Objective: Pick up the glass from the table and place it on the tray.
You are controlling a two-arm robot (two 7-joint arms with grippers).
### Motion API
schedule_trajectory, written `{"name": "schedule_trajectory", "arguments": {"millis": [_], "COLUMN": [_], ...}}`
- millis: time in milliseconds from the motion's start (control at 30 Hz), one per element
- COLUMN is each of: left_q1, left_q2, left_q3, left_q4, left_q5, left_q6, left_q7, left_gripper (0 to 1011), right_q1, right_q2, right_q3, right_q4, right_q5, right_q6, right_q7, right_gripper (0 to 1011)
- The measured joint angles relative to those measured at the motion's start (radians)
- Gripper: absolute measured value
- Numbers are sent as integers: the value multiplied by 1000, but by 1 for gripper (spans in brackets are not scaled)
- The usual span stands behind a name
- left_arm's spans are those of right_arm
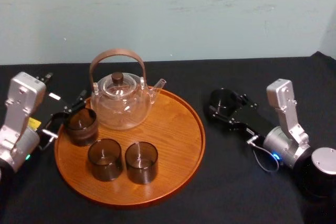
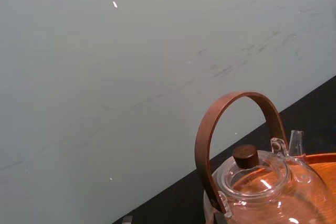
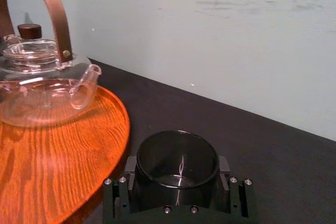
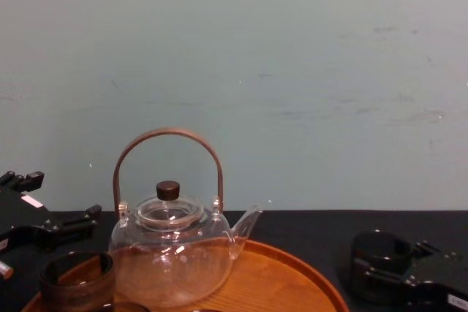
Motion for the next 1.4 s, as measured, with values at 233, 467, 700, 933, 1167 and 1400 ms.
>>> {"name": "schedule_trajectory", "arguments": {"millis": [233, 467, 700, 933, 1167, 1400], "left_q1": [0, 0, 0, 0, 0, 0], "left_q2": [0, 0, 0, 0, 0, 0], "left_q3": [0, 0, 0, 0, 0, 0], "left_q4": [0, 0, 0, 0, 0, 0], "left_q5": [0, 0, 0, 0, 0, 0], "left_q6": [0, 0, 0, 0, 0, 0], "left_q7": [0, 0, 0, 0, 0, 0], "left_gripper": [1001, 1001, 1002, 1001, 1002, 1001], "right_q1": [4, -8, 4, 42, 89, 115], "right_q2": [0, 4, -12, -43, -83, -113], "right_q3": [-12, -27, -57, -95, -121, -137], "right_q4": [-48, -125, -139, -84, 9, 76], "right_q5": [-4, 12, 32, 44, 57, 65], "right_q6": [25, 40, 38, 10, -31, -53], "right_q7": [9, 30, 61, 94, 128, 151], "right_gripper": [904, 904, 904, 904, 904, 904]}}
